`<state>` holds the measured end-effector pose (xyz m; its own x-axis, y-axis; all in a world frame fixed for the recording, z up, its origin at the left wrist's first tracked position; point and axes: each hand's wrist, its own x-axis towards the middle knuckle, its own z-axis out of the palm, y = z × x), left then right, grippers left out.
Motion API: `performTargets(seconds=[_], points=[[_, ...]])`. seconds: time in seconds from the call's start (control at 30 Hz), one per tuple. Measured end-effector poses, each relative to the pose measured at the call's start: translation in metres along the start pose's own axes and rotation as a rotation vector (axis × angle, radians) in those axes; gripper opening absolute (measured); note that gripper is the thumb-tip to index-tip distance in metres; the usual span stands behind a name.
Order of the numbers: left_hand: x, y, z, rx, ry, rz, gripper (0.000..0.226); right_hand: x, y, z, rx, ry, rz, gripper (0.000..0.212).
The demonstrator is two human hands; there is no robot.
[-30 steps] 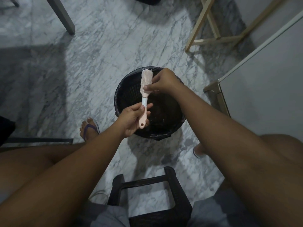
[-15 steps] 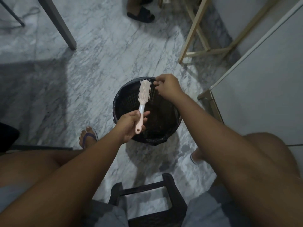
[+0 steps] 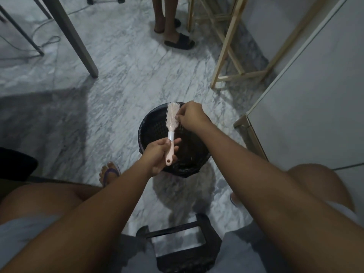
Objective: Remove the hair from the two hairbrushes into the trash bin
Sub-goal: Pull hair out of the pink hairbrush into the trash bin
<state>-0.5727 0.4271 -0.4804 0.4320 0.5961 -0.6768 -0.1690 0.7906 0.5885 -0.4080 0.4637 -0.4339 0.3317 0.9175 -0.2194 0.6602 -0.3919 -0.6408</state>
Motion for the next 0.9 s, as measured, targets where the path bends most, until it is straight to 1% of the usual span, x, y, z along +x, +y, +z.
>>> performTargets(seconds=[0.13,0.23,0.3,0.37,0.43,0.47,0.5,0.57,0.67,0.77,0.8,0.9], points=[[0.003,0.003,0.000,0.000,0.032,-0.012,0.030,0.004,0.004,0.000,-0.018,0.048,0.001,0.017],[0.007,0.003,-0.002,0.008,0.063,-0.012,0.033,0.011,0.004,-0.001,0.070,0.090,0.028,0.023],[0.010,0.004,-0.003,0.017,0.068,-0.010,0.033,0.013,0.004,-0.001,0.126,0.141,0.044,0.031],[0.012,0.003,-0.004,0.021,0.071,-0.010,0.032,0.013,0.006,0.001,0.108,0.180,0.044,0.046],[0.013,0.003,-0.003,0.027,0.075,-0.011,0.031,0.010,0.009,0.005,0.088,0.180,0.070,0.061],[0.013,0.002,-0.004,0.034,0.079,-0.012,0.030,0.009,0.012,0.009,0.068,0.168,0.081,0.063],[0.013,0.002,-0.004,0.044,0.082,-0.013,0.029,0.007,0.013,0.012,0.044,0.145,0.082,0.060],[0.013,0.001,-0.006,0.065,0.087,-0.015,0.027,0.007,0.017,0.022,0.025,0.065,0.069,0.047],[0.013,-0.002,-0.007,0.114,0.083,-0.018,0.024,0.011,0.018,0.033,-0.014,-0.022,0.050,0.044],[0.014,-0.006,-0.007,0.151,0.086,0.000,0.024,0.014,0.019,0.032,-0.050,-0.019,0.041,0.020],[0.014,-0.007,-0.007,0.162,0.088,0.004,0.025,0.015,0.020,0.033,-0.077,-0.026,0.041,0.017],[0.016,-0.008,-0.006,0.163,0.086,-0.013,0.026,0.018,0.026,0.036,-0.087,-0.011,0.071,0.019]])
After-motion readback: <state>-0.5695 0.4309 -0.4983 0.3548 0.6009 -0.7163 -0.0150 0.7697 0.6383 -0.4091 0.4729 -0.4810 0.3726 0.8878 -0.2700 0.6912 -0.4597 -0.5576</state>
